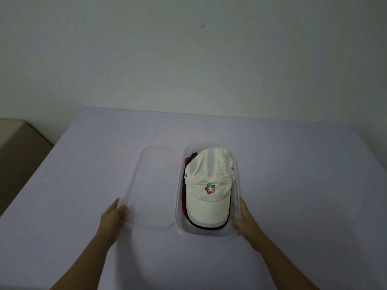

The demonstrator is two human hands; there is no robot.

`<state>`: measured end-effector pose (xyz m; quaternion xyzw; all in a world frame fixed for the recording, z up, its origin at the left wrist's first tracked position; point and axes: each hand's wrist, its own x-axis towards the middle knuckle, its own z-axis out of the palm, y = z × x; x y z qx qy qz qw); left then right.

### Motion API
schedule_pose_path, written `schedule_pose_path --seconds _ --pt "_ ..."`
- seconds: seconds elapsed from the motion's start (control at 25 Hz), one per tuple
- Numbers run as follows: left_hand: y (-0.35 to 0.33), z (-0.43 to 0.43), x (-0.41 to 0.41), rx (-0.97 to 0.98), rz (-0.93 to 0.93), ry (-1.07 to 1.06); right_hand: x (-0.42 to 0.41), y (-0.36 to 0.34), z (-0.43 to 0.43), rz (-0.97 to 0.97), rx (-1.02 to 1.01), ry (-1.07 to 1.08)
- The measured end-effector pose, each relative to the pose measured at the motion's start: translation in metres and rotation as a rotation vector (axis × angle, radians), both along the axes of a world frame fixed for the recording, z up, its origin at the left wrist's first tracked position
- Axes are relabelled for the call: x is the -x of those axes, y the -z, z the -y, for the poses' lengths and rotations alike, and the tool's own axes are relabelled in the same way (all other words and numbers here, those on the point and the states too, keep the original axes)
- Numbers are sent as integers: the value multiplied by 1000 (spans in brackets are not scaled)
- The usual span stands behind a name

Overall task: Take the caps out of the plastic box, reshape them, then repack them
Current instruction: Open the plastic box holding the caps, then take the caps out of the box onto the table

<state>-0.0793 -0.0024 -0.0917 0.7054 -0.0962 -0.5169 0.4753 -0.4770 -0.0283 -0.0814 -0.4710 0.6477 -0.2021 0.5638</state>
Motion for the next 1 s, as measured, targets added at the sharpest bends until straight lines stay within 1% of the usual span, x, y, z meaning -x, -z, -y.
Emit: schedule_pose_path --seconds 0.12,0.24,0.32,0.44,0.52,0.56,0.6,0.64,0.68,0.72,0.76,0.8,0.84,0.92,1.0 --pt "-6 2 2 -113 239 95 -1 -4 -1 -8 -13 -24" --pt "-15 5 7 -177 340 101 -2 -9 -2 -17 -9 -53" --pt "-9 7 5 -259 454 144 -3 -9 -2 -39 13 -75" --pt "-8 9 7 -375 593 258 -4 -10 -3 -108 44 -139" --pt "-17 10 18 -412 762 383 -7 -15 -5 -197 60 -192" --pt "-23 12 26 -373 862 406 -10 -20 -6 -281 132 -212" --pt "-28 14 37 -282 930 406 -14 -26 -6 -387 274 -226" --pt "-31 18 50 -160 964 401 -18 -31 -4 -478 462 -265" --pt "-36 22 67 -39 965 428 -23 -37 -1 -531 622 -335" --pt "-44 27 88 50 940 473 -29 -41 3 -561 693 -449" --pt "-49 31 109 122 905 533 -36 -46 6 -601 681 -581" --pt "-50 33 128 164 873 581 -44 -48 9 -671 603 -699" --pt "-51 35 145 175 835 607 -50 -47 11 -769 520 -784" --pt "-47 35 166 110 745 610 -59 -45 17 -925 441 -868" --pt "-42 32 174 4 725 628 -64 -44 18 -971 428 -905"
